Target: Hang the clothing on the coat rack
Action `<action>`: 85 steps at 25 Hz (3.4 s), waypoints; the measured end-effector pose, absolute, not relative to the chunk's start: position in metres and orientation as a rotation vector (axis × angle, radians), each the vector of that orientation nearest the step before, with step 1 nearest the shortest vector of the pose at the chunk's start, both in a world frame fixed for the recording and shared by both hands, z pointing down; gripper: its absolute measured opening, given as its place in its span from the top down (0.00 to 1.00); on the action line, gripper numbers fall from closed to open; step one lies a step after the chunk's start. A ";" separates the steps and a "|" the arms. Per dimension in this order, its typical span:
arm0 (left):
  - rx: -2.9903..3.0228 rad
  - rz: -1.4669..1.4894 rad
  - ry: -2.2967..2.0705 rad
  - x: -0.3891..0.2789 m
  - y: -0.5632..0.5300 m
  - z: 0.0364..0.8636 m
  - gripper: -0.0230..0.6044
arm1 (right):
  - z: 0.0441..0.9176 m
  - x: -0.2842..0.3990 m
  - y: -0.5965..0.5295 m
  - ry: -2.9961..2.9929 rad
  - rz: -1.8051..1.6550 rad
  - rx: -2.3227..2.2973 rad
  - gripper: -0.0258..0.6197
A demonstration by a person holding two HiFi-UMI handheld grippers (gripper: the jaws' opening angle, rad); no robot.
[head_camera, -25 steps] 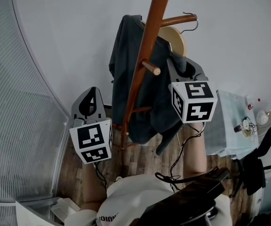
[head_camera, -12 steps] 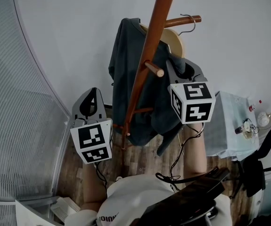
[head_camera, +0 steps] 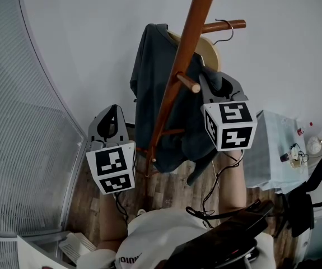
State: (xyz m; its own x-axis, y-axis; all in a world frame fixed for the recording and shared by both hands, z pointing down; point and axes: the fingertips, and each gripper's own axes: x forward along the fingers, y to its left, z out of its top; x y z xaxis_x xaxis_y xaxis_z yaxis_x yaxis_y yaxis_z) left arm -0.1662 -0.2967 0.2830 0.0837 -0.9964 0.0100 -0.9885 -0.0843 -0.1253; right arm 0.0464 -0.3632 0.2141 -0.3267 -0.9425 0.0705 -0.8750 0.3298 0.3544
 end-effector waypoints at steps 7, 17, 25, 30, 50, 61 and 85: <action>-2.245 -0.161 2.084 -0.169 -0.294 0.289 0.94 | 0.215 0.040 -0.360 -2.335 -0.390 1.612 0.85; -2.241 -0.172 2.082 -0.171 -0.293 0.288 0.94 | 0.215 0.034 -0.360 -2.342 -0.404 1.595 0.85; -2.237 -0.186 2.084 -0.172 -0.293 0.289 0.94 | 0.217 0.031 -0.359 -2.342 -0.412 1.577 0.85; -2.238 -0.177 2.086 -0.172 -0.293 0.289 0.94 | 0.220 0.028 -0.359 -2.344 -0.416 1.558 0.85; -2.237 -0.193 2.091 -0.172 -0.294 0.291 0.94 | 0.224 0.019 -0.357 -2.337 -0.427 1.517 0.85; -2.257 -0.194 2.076 -0.166 -0.296 0.295 0.94 | 0.224 0.019 -0.354 -2.311 -0.454 1.496 0.84; -2.292 -0.234 2.030 -0.149 -0.296 0.302 0.94 | 0.219 0.023 -0.332 -2.305 -0.612 1.472 0.71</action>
State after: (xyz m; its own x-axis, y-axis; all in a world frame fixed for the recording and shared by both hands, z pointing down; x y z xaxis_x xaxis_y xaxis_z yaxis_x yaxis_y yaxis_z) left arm -0.1492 -0.2964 0.3025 0.1153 -0.9910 0.0673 -0.9803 -0.1245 -0.1532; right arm 0.0234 -0.3316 0.2186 -0.4070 -0.9120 0.0510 -0.7667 0.3714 0.5237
